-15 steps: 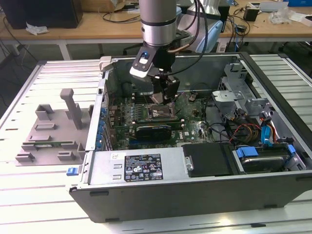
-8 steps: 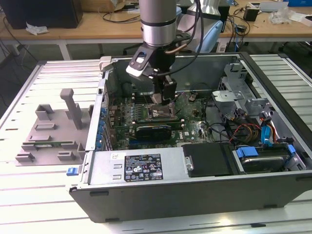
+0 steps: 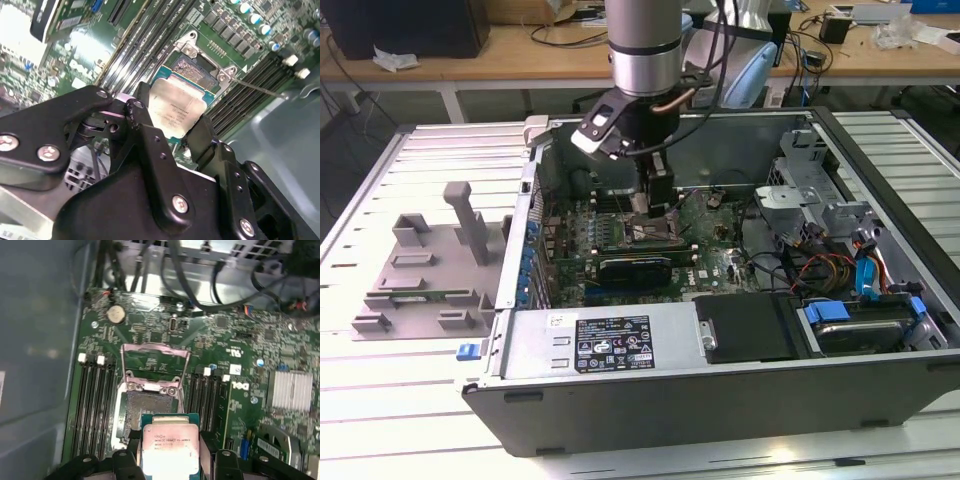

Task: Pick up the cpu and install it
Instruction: 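Place the cpu into insertion slot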

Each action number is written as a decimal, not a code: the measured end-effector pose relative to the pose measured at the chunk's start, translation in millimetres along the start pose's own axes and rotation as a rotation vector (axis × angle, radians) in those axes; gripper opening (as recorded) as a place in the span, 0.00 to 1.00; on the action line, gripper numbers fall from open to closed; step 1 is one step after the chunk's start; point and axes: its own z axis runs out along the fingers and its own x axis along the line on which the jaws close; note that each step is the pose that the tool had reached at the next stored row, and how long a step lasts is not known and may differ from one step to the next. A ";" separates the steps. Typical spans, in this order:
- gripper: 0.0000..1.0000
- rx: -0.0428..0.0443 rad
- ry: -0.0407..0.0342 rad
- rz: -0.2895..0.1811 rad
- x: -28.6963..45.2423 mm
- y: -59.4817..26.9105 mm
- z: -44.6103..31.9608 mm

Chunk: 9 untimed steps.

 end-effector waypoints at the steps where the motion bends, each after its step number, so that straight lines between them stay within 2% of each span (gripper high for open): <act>1: 0.54 0.0004 -0.0009 0.016 0.0 0.0 0.1; 4: 0.54 0.0015 -0.0035 0.063 0.0 -0.1 0.7; 6: 0.54 0.0014 -0.0034 0.067 0.2 -0.1 2.0; 9: 0.54 0.0015 -0.0038 0.062 1.3 -0.3 8.9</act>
